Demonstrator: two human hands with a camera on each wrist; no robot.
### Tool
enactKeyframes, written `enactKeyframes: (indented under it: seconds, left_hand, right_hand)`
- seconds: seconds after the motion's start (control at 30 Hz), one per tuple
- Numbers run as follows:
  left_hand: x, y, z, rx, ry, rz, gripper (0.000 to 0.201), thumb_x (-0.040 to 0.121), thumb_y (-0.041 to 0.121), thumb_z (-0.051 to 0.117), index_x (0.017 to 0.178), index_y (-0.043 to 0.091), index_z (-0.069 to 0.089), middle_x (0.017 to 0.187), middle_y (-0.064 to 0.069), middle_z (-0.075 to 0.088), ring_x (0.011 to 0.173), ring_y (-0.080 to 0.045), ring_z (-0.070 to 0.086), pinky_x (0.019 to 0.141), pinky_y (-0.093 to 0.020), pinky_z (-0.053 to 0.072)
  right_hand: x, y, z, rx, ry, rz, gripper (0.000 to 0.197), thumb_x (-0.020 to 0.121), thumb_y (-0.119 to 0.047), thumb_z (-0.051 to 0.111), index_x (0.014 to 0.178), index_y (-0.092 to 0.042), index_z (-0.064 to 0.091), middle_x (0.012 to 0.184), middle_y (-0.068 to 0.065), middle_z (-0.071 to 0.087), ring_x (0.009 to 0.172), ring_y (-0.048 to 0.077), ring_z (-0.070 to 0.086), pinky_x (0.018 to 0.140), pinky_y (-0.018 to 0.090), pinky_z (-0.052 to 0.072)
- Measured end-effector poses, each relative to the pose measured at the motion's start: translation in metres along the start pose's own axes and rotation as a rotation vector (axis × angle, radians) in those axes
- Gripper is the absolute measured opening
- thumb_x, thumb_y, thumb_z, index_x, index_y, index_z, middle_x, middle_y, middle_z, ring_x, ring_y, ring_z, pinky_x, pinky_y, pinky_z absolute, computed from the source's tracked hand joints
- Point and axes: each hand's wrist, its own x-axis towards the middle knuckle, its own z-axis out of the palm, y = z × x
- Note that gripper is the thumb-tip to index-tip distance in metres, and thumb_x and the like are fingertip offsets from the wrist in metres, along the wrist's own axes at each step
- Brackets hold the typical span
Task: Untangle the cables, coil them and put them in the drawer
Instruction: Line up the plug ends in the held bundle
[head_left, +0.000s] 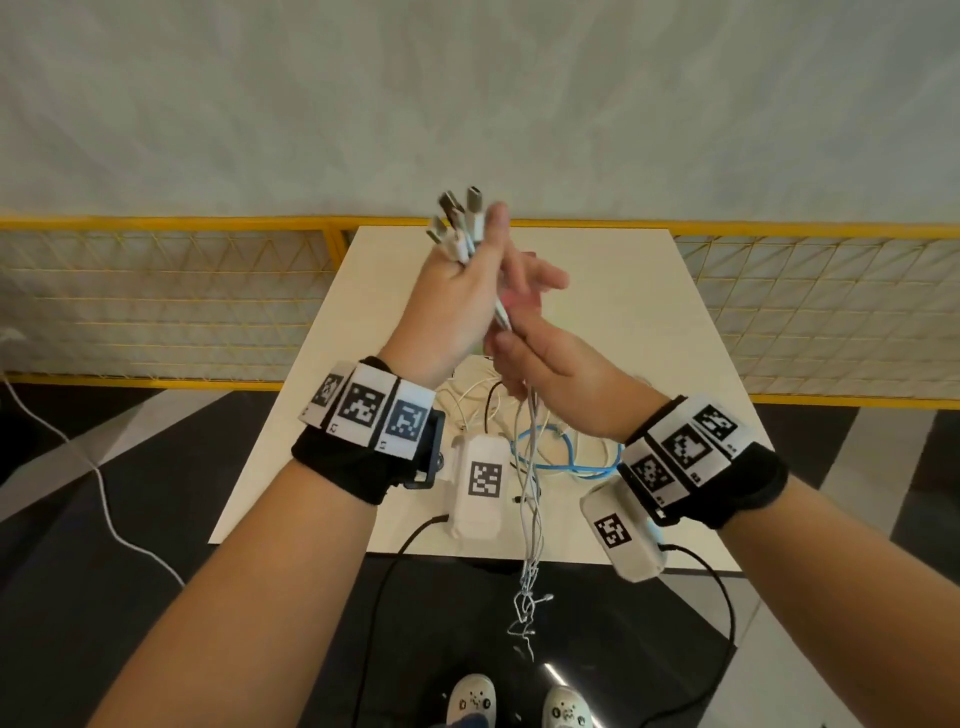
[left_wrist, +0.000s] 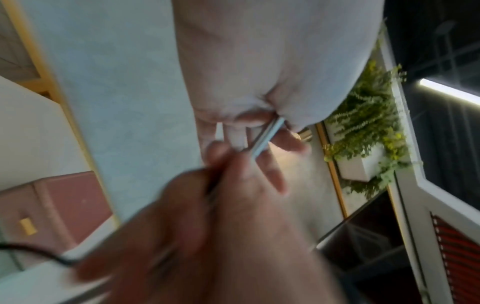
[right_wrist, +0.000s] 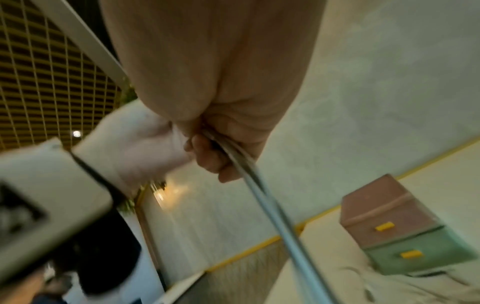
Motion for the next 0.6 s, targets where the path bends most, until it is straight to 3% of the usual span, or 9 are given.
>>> enactKeyframes:
  seconds: [0.03,0.07,0.13,0.23,0.33,0.4,0.43,0.5,0.6]
  left_hand:
    - [0.005,0.000,-0.003,-0.076,0.055,0.031,0.057,0.106,0.036,0.031,0.056,0.013,0.045,0.062,0.001,0.064,0.059,-0.018,0.064,0.070,-0.034,0.058]
    - [0.009,0.002,-0.007,-0.148,0.096,0.040,0.055,0.105,0.037,0.031,0.055,0.017,0.040,0.052,0.005,0.050,0.050,-0.019,0.055,0.064,-0.040,0.058]
    - [0.013,0.005,-0.014,-0.238,0.137,0.012,0.054,0.105,0.040,0.031,0.056,0.019,0.034,0.048,0.006,0.030,0.041,-0.013,0.032,0.042,-0.028,0.040]
    - [0.014,0.008,-0.020,-0.268,0.128,0.013,0.054,0.105,0.042,0.029,0.056,0.020,0.031,0.049,0.006,0.024,0.040,-0.010,0.019,0.041,-0.022,0.017]
    - [0.017,0.012,-0.024,-0.276,0.126,0.032,0.054,0.105,0.042,0.028,0.057,0.019,0.030,0.049,0.006,0.023,0.040,-0.010,0.016,0.041,-0.021,0.014]
    - [0.022,0.013,-0.029,-0.301,0.138,0.046,0.054,0.106,0.040,0.028,0.056,0.018,0.031,0.048,0.006,0.024,0.039,-0.010,0.020,0.040,-0.022,0.020]
    - [0.024,0.012,-0.032,-0.309,0.155,0.052,0.054,0.106,0.038,0.028,0.056,0.017,0.032,0.048,0.005,0.027,0.040,-0.011,0.026,0.040,-0.023,0.027]
    - [0.028,0.006,-0.035,-0.310,0.198,0.062,0.054,0.107,0.031,0.031,0.056,0.015,0.036,0.049,0.004,0.036,0.044,-0.013,0.042,0.047,-0.027,0.042]
    - [0.029,-0.009,-0.041,-0.245,0.212,0.014,0.048,0.107,0.027,0.034,0.064,0.013,0.050,0.055,0.005,0.047,0.043,-0.010,0.040,0.043,-0.023,0.034]
  right_hand:
    - [-0.002,0.008,0.002,-0.079,-0.008,0.020,0.017,0.101,-0.014,0.029,0.091,-0.016,0.042,0.070,0.001,0.041,0.059,0.016,0.044,0.060,0.035,0.044]
    - [-0.003,0.016,0.003,-0.149,-0.010,0.038,0.016,0.102,-0.015,0.028,0.092,-0.014,0.041,0.070,0.000,0.043,0.061,0.016,0.048,0.064,0.034,0.046]
    - [-0.003,0.034,0.008,-0.216,-0.014,0.058,0.016,0.102,-0.020,0.027,0.093,-0.012,0.039,0.073,-0.003,0.046,0.064,0.016,0.056,0.068,0.031,0.047]
    - [0.004,0.061,0.020,-0.203,-0.079,0.084,0.015,0.101,-0.018,0.028,0.091,-0.012,0.038,0.075,-0.005,0.042,0.061,0.002,0.051,0.066,0.019,0.047]
    - [0.009,0.082,0.031,-0.285,-0.119,0.196,0.012,0.100,-0.015,0.029,0.097,-0.012,0.040,0.080,0.000,0.051,0.063,-0.001,0.052,0.064,0.019,0.042]
    - [0.009,0.094,0.040,-0.245,-0.155,0.331,0.022,0.101,-0.016,0.029,0.117,-0.007,0.041,0.093,0.008,0.055,0.077,0.013,0.057,0.073,0.029,0.049]
    - [0.007,0.101,0.044,-0.189,-0.220,0.372,0.028,0.100,-0.013,0.031,0.125,-0.002,0.037,0.098,0.012,0.055,0.082,0.021,0.057,0.078,0.032,0.051]
    - [0.003,0.113,0.052,-0.173,-0.449,0.438,0.037,0.097,-0.013,0.041,0.132,-0.007,0.032,0.111,0.014,0.058,0.095,0.023,0.060,0.090,0.035,0.052]
    - [-0.001,0.124,0.051,-0.422,-0.810,0.541,0.070,0.086,-0.010,0.058,0.145,-0.020,0.022,0.141,0.002,0.046,0.129,0.017,0.044,0.110,0.031,0.033]
